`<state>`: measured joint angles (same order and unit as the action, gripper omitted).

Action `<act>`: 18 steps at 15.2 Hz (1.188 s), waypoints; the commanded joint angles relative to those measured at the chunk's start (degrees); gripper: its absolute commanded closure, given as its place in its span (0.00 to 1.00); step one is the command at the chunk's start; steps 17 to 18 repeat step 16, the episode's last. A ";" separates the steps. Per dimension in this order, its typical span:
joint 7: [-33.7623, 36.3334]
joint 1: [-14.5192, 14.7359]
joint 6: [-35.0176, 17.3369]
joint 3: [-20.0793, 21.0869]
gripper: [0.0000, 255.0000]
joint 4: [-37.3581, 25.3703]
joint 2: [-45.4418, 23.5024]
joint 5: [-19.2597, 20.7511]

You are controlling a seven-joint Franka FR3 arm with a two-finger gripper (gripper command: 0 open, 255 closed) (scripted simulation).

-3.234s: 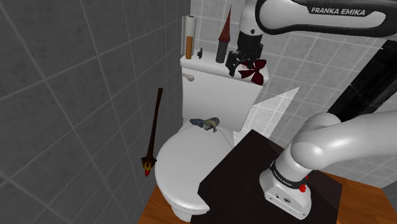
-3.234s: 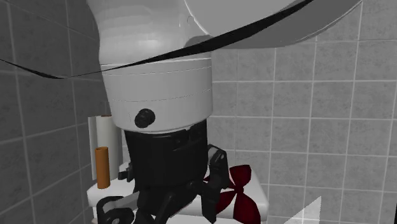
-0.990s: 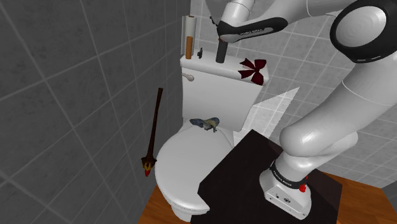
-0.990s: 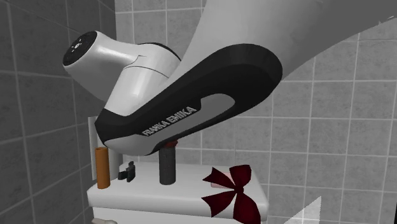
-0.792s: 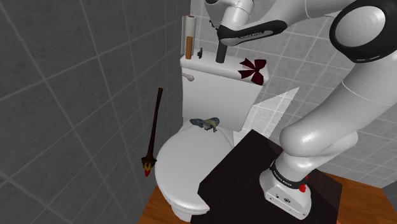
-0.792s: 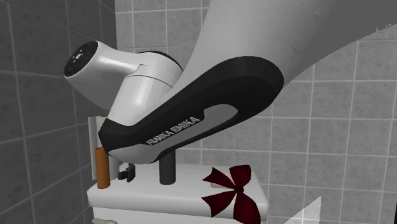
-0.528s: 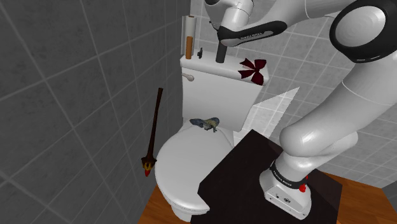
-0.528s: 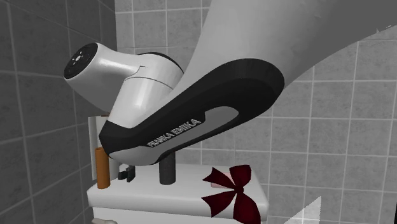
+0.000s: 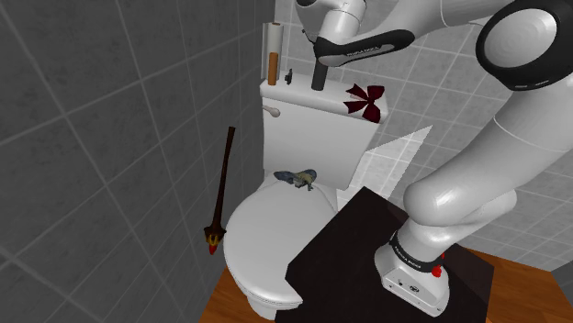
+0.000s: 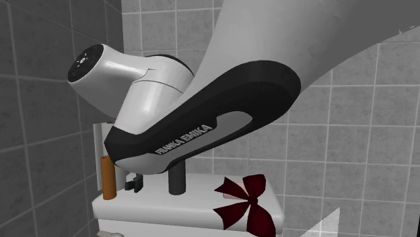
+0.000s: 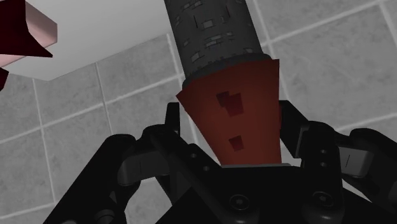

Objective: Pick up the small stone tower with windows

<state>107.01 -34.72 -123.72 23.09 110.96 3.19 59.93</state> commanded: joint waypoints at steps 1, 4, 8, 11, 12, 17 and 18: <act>-0.99 0.02 0.44 -0.02 1.00 -0.70 0.19 -0.64; -2.91 0.10 1.46 -0.03 1.00 -2.32 0.51 -1.82; -5.41 0.21 2.93 -0.01 1.00 -4.67 0.76 -3.26; -7.23 0.30 4.12 0.02 1.00 -6.57 0.83 -4.22; -7.82 0.33 4.53 0.04 1.00 -7.23 0.83 -4.53; -9.09 0.40 5.45 0.08 1.00 -8.70 0.79 -5.14; -9.09 0.40 5.45 0.08 1.00 -8.70 0.79 -5.14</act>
